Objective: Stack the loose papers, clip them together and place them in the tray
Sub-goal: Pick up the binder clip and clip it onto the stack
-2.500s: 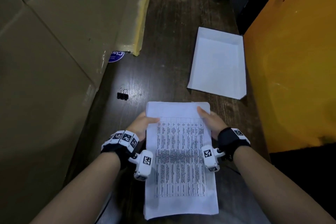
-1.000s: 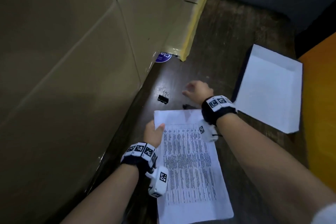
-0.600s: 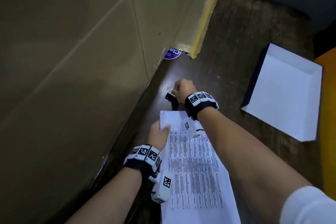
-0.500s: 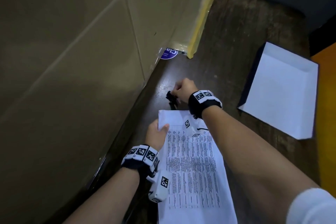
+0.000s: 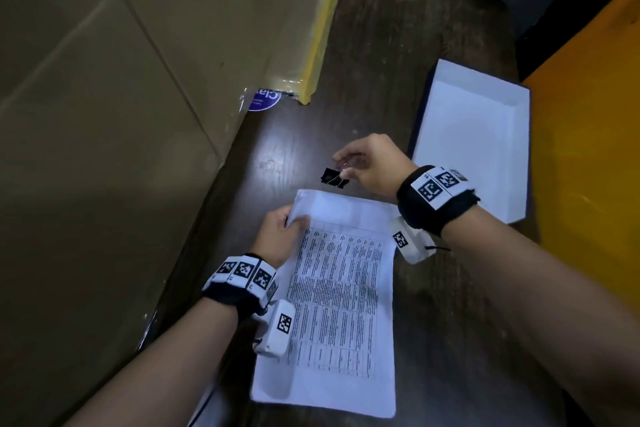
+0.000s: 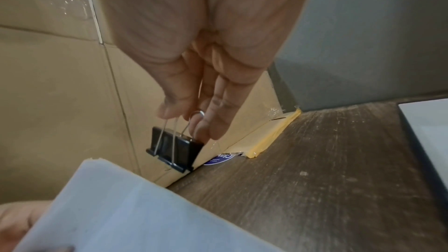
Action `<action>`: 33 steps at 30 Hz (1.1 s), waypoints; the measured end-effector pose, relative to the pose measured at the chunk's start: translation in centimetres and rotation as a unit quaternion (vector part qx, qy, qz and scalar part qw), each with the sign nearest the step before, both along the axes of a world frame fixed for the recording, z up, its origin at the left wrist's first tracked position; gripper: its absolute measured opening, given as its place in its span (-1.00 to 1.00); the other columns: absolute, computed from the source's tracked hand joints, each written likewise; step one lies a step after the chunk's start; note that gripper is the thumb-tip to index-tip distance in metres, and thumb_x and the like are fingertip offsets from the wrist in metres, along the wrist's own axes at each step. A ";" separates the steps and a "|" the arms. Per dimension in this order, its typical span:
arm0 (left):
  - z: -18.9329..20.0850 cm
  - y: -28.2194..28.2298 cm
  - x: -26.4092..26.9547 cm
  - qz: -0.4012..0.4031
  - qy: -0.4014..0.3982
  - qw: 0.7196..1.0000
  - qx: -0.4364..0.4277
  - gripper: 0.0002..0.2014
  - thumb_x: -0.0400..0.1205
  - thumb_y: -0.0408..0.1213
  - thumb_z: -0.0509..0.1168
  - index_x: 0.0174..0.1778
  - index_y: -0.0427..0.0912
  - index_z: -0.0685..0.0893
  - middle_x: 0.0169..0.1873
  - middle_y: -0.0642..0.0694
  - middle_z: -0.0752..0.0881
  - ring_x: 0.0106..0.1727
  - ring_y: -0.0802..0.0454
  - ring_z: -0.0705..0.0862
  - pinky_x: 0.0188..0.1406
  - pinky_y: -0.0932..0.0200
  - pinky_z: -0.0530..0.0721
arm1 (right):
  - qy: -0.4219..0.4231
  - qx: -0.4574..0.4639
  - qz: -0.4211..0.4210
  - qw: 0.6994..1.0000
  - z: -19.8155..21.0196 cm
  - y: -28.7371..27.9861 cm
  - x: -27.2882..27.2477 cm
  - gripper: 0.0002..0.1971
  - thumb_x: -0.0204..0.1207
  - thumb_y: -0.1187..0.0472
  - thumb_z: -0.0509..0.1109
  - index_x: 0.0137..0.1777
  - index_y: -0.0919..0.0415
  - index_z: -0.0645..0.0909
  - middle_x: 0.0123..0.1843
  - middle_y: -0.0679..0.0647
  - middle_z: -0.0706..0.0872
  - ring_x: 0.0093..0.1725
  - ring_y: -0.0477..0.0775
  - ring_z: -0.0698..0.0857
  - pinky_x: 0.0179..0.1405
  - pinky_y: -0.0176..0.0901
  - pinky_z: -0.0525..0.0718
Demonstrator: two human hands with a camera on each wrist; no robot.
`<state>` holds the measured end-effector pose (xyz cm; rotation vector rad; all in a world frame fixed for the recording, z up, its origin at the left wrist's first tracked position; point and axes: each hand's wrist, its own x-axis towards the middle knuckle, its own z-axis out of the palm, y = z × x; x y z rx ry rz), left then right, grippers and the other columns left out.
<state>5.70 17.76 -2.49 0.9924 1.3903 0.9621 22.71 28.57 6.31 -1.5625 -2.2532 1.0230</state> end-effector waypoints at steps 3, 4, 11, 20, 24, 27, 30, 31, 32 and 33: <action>-0.1 0.1 0.8 -0.018 0.006 1.000 -0.006 -0.82 0.64 -0.39 0.27 -0.26 -0.11 0.65 -0.34 -0.01 0.71 -0.36 0.26 0.69 -0.40 0.47 0.62 | -0.005 0.027 -0.013 1.000 0.0 -0.5 0.8 -0.80 0.46 0.44 0.50 0.08 0.31 0.79 -0.10 0.18 0.86 -0.12 0.01 0.83 0.07 -0.22 0.76; 0.0 0.1 1.0 -0.025 0.004 1.000 -0.010 -0.85 0.64 -0.37 0.27 -0.23 -0.11 0.67 -0.31 -0.03 0.73 -0.34 0.25 0.71 -0.39 0.44 0.65 | -0.008 0.030 -0.016 0.999 0.1 -0.5 1.0 -0.80 0.48 0.47 0.46 0.05 0.31 0.79 -0.13 0.20 0.86 -0.15 0.00 0.83 0.06 -0.18 0.78; 0.7 -0.1 2.3 -0.045 -0.014 0.999 0.004 -0.84 0.65 -0.39 0.24 -0.12 -0.06 0.68 -0.26 0.02 0.75 -0.32 0.35 0.74 -0.32 0.41 0.68 | -0.058 0.019 -0.010 0.998 0.4 -0.5 1.3 -0.87 0.43 0.39 0.53 -0.06 0.21 0.82 -0.08 0.20 0.79 -0.10 0.11 0.81 0.02 -0.02 0.82; 0.7 -0.3 2.5 -0.047 -0.021 0.999 -0.003 -0.81 0.65 -0.42 0.23 -0.09 -0.05 0.68 -0.19 0.02 0.77 -0.25 0.35 0.77 -0.21 0.32 0.68 | -0.082 -0.003 0.015 0.997 1.8 -0.6 1.3 -0.88 0.42 0.42 0.55 -0.08 0.29 0.84 -0.16 0.17 0.85 -0.13 0.06 0.82 -0.11 -0.20 0.76; 0.7 -0.7 2.5 -0.040 -0.022 0.999 -0.018 -0.82 0.65 -0.40 0.22 0.01 -0.07 0.68 -0.15 0.04 0.77 -0.13 0.22 0.76 -0.17 0.35 0.70 | -0.080 -0.005 0.021 0.997 1.8 -1.0 1.7 -0.87 0.41 0.43 0.54 -0.09 0.27 0.84 -0.18 0.18 0.85 -0.12 0.07 0.81 -0.02 -0.12 0.80; 0.8 -0.8 2.7 -0.038 -0.026 0.999 -0.015 -0.82 0.65 -0.43 0.22 0.07 -0.16 0.68 -0.15 0.03 0.77 -0.19 0.30 0.77 -0.24 0.43 0.69 | -0.089 -0.001 0.032 0.996 2.0 -1.3 1.6 -0.85 0.42 0.47 0.51 -0.07 0.30 0.84 -0.15 0.22 0.85 -0.10 0.11 0.82 0.03 0.00 0.82; 1.0 -0.8 3.0 -0.037 -0.034 0.999 -0.012 -0.78 0.65 -0.46 0.20 0.17 -0.30 0.65 -0.14 0.02 0.76 -0.22 0.38 0.77 -0.24 0.48 0.69 | -0.094 0.011 0.052 0.994 2.3 -1.5 1.2 -0.83 0.43 0.47 0.49 -0.05 0.28 0.83 -0.12 0.20 0.85 -0.07 0.08 0.80 0.06 0.04 0.80; 1.0 -0.8 3.1 -0.038 -0.033 0.999 -0.012 -0.78 0.65 -0.47 0.20 0.18 -0.31 0.64 -0.14 0.02 0.76 -0.22 0.39 0.77 -0.22 0.48 0.70 | -0.097 0.016 0.062 0.993 2.4 -1.6 1.1 -0.82 0.43 0.48 0.49 -0.05 0.28 0.83 -0.13 0.19 0.85 -0.08 0.08 0.80 0.05 0.04 0.80; 1.1 -0.8 3.2 -0.040 -0.031 0.999 -0.010 -0.77 0.65 -0.46 0.20 0.19 -0.32 0.64 -0.13 0.03 0.76 -0.21 0.39 0.77 -0.20 0.48 0.70 | -0.099 0.021 0.071 0.992 2.5 -1.7 1.0 -0.81 0.43 0.49 0.47 -0.05 0.28 0.83 -0.14 0.18 0.85 -0.10 0.08 0.81 0.03 0.03 0.81; 1.1 -0.9 3.3 -0.042 -0.028 0.999 -0.010 -0.76 0.65 -0.46 0.20 0.20 -0.33 0.64 -0.13 0.05 0.76 -0.19 0.41 0.76 -0.19 0.49 0.69 | -0.100 0.024 0.078 0.992 2.6 -1.9 0.9 -0.80 0.42 0.51 0.46 -0.05 0.30 0.82 -0.16 0.18 0.85 -0.12 0.07 0.82 0.02 0.01 0.81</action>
